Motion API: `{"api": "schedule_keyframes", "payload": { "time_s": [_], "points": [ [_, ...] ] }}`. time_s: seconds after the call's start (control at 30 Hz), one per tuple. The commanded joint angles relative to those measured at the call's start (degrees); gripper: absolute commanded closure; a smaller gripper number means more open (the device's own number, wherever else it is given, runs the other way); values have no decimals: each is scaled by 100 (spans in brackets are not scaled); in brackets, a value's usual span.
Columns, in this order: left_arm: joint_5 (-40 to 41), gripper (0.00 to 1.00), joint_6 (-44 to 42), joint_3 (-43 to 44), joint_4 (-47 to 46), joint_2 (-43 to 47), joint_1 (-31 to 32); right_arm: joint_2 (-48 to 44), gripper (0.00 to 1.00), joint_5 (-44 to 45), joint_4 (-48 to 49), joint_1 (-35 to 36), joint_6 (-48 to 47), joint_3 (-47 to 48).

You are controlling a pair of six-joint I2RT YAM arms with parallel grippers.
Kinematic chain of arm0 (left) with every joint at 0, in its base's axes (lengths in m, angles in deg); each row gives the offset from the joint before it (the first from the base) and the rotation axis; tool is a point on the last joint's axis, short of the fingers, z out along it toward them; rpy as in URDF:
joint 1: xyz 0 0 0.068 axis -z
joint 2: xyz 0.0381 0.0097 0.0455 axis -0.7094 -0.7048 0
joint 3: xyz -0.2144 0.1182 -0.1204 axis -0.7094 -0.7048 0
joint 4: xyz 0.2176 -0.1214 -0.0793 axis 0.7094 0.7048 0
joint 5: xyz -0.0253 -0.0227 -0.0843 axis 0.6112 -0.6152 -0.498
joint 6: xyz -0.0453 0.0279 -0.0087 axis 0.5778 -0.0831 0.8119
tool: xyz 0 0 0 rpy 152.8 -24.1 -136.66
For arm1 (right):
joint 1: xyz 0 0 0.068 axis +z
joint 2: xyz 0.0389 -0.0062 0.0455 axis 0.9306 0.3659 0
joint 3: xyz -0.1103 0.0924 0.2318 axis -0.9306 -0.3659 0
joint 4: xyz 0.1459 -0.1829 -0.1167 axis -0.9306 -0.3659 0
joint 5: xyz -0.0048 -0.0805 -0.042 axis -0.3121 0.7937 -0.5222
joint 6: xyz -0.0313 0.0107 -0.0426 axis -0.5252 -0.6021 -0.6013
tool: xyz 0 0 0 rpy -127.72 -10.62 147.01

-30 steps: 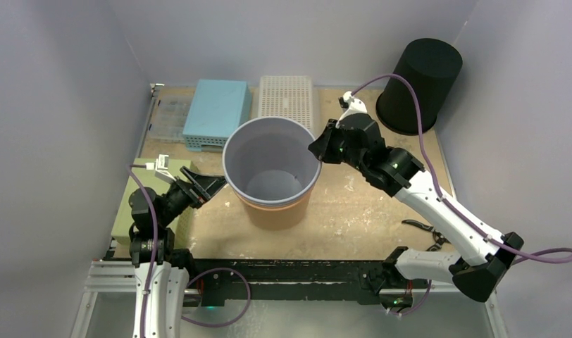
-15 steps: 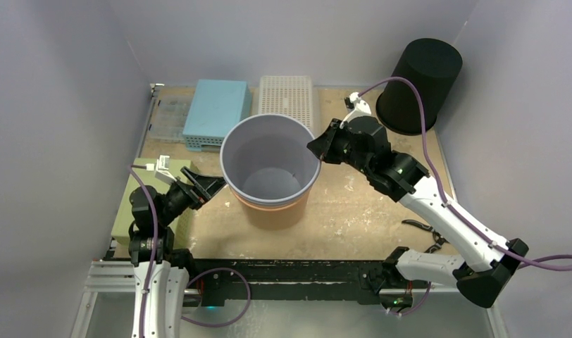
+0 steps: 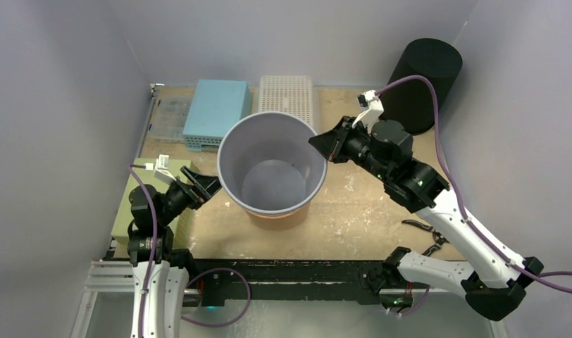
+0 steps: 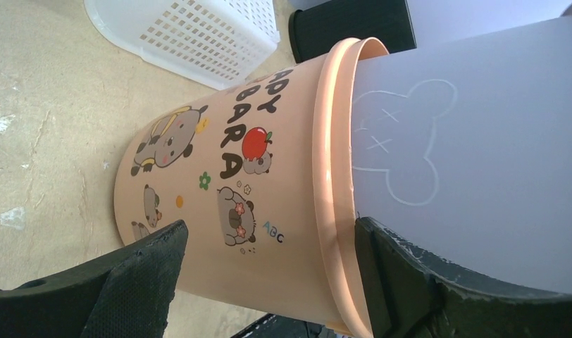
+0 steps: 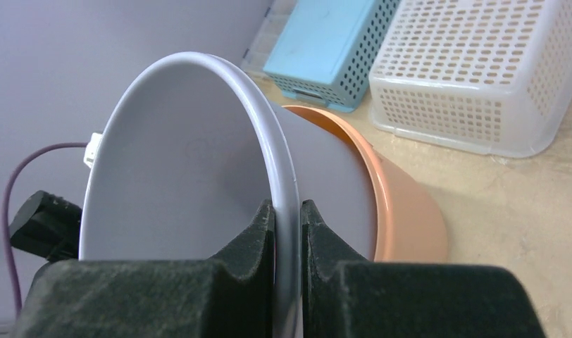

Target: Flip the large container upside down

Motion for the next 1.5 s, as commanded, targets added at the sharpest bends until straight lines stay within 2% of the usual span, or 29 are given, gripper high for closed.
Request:
{"api": "schedule_keyframes", "payload": {
  "time_s": [0.0, 0.13, 0.53, 0.73, 1.03, 1.37, 1.47],
  "points": [
    [315, 15, -237, 142, 310, -148, -5, -663, 100, -288, 1916, 63, -201, -117],
    [347, 15, -259, 130, 340, -158, 1, -1393, 100, -54, 2512, 62, -287, -616],
    [320, 14, -269, 234, 380, -175, 6, -1578, 100, 177, 1836, 63, -474, -262],
    [366, 13, -271, 261, 424, -159, -2, -1429, 100, -114, 1718, 66, -857, 409],
    [364, 12, -322, 276, 490, -149, 1, -1362, 100, 264, 1177, 69, -1313, 1376],
    [420, 12, -488, 365, 692, -170, 1, -1400, 100, 1714, 603, 71, -2011, 1828],
    [421, 12, -500, 392, 715, -176, 1, -1245, 100, 2684, 110, 70, -2083, 2058]
  ]
}}
